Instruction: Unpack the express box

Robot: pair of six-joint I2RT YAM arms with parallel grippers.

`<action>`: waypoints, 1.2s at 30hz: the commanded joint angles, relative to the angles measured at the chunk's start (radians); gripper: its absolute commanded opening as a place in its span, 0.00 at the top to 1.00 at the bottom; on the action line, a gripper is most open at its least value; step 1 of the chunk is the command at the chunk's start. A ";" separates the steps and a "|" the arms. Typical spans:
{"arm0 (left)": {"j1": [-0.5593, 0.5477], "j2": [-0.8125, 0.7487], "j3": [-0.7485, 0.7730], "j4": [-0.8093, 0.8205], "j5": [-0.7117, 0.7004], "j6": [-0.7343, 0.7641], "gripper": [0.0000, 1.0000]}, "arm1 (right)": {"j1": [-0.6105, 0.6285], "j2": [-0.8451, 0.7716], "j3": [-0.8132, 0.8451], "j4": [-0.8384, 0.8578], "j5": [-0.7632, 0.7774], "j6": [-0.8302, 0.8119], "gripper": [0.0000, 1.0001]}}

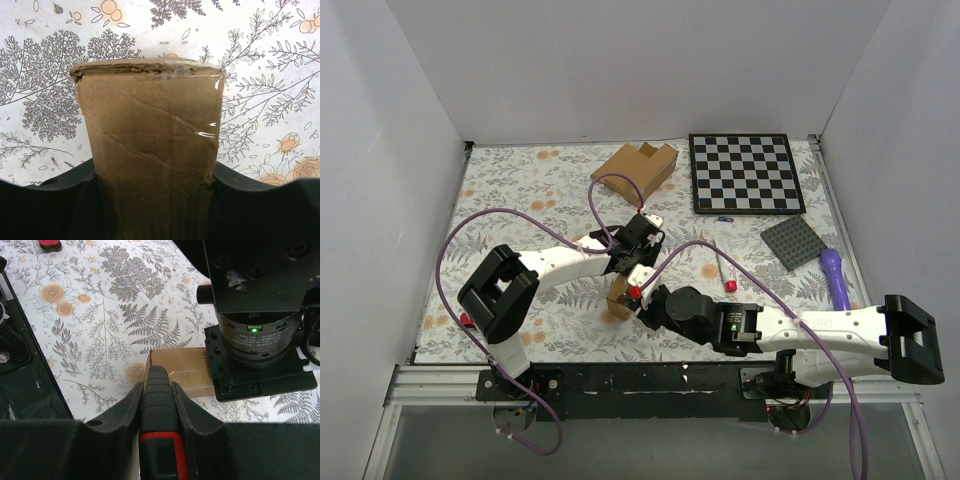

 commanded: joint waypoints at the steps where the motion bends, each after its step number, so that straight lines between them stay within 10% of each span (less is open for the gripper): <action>1: 0.033 0.029 -0.032 -0.057 -0.004 0.031 1.00 | 0.010 -0.031 -0.042 -0.217 0.054 0.003 0.99; 36: 0.041 0.099 0.050 -0.140 -0.098 0.003 1.00 | 0.033 -0.150 -0.111 -0.296 0.109 0.058 0.99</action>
